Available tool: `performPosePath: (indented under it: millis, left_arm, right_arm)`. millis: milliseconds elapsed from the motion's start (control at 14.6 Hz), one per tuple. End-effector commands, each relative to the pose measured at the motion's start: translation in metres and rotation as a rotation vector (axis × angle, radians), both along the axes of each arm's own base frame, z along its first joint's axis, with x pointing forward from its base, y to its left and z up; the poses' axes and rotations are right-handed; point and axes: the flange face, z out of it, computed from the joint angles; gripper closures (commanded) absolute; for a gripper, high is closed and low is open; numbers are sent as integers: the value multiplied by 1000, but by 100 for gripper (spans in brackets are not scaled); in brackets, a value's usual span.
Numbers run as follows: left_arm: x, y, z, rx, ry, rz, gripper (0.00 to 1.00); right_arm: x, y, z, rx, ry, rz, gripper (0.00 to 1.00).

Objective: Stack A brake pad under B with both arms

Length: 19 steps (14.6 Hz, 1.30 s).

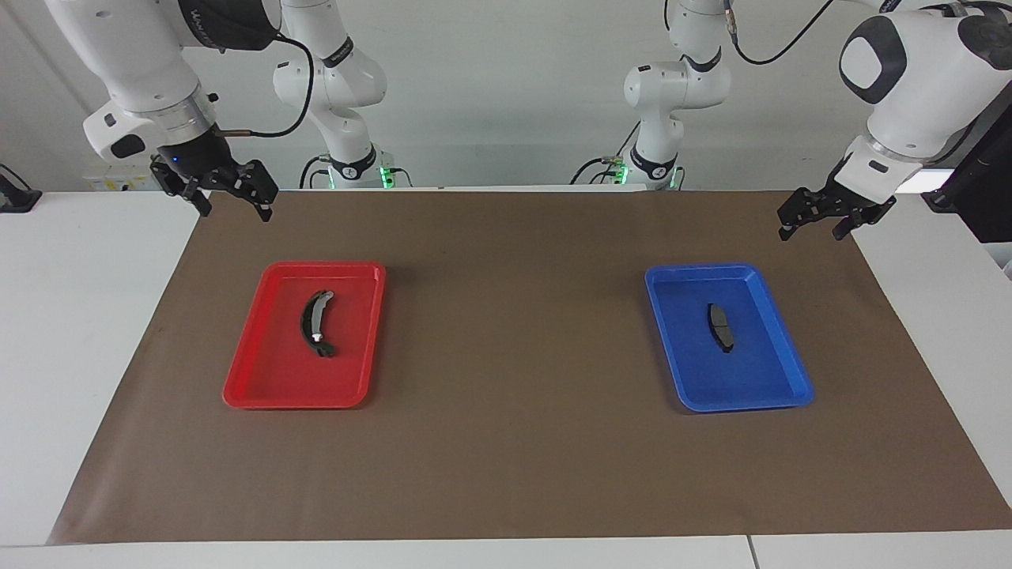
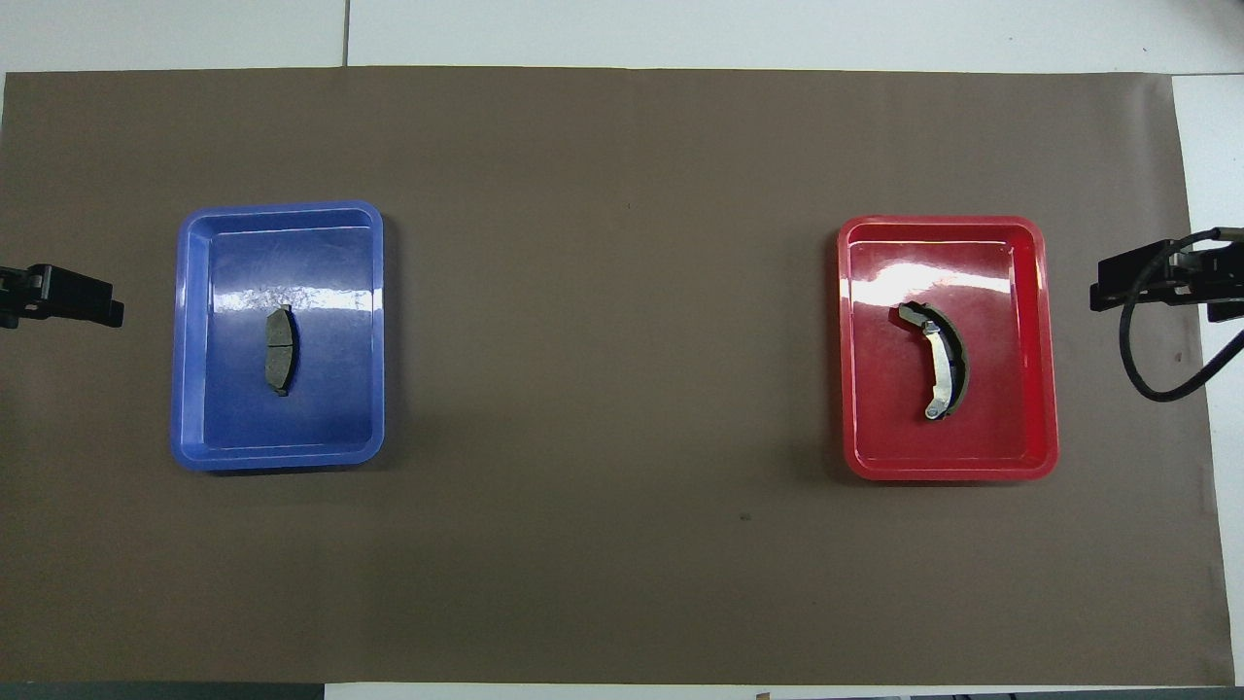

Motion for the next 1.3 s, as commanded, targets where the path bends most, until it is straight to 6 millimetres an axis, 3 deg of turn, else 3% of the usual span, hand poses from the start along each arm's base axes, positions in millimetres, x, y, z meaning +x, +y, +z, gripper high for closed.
performPosePath:
  millis: [0, 824, 1098, 1235]
  left_arm:
    - [-5, -2, 2, 2, 7, -10, 1]
    - [-4, -14, 3, 6, -8, 38, 1]
    - [-9, -24, -11, 3, -46, 10, 1]
    - [-15, -33, -29, 1, -77, -8, 1]
  right_arm:
    - [-6, -5, 0, 5, -15, 21, 0]
    - [-6, -5, 0, 5, -15, 18, 0]
    - [-6, -6, 0, 5, -16, 13, 0]
    - [-5, -6, 0, 5, -15, 12, 0]
